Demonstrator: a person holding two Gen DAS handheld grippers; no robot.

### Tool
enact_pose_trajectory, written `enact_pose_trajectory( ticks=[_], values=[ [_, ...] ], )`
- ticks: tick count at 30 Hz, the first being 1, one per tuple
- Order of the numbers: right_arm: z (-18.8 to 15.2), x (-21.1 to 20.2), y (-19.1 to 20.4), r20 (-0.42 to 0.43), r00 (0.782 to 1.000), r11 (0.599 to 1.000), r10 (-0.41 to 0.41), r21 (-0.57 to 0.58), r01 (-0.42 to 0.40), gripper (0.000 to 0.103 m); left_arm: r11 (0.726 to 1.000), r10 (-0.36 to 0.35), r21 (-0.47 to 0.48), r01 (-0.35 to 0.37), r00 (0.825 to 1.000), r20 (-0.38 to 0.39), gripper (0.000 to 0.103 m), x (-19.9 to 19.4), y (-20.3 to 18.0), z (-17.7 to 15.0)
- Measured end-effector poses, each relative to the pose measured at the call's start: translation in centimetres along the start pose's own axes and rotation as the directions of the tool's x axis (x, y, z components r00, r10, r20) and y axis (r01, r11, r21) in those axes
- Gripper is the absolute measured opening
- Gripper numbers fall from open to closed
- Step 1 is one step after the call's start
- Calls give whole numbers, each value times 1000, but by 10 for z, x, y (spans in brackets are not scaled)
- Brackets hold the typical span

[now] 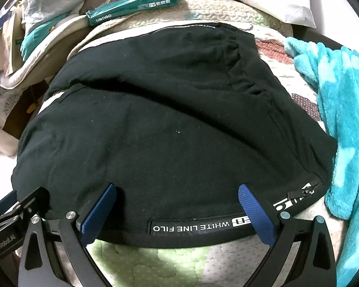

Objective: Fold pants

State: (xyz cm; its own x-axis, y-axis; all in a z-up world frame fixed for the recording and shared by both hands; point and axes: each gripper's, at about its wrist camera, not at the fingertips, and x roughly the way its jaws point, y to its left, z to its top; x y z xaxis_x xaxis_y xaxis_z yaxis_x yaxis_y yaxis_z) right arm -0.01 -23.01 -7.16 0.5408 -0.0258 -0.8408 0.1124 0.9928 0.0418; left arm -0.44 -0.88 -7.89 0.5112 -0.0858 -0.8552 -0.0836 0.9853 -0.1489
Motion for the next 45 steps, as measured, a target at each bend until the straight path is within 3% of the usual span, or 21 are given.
enact_pose_trajectory(
  ticks=[20, 27, 40, 45],
  values=[
    [0, -1, 3, -6, 1000, 999, -20, -29, 20, 103, 999, -6, 41, 8, 999, -38, 103, -5, 0, 1],
    [2, -15, 3, 15, 1000, 1000, -5, -27, 5, 103, 999, -3, 54, 2, 1000, 20, 103, -21, 2, 5],
    [18, -59, -11, 159, 987, 1000, -8, -5, 9, 103, 988, -62, 144, 50, 995, 78, 103, -59, 1, 50],
    [43, -80, -17, 150, 988, 999, 28, -21, -25, 103, 982, -100, 165, 93, 994, 37, 103, -62, 7, 83]
  ],
)
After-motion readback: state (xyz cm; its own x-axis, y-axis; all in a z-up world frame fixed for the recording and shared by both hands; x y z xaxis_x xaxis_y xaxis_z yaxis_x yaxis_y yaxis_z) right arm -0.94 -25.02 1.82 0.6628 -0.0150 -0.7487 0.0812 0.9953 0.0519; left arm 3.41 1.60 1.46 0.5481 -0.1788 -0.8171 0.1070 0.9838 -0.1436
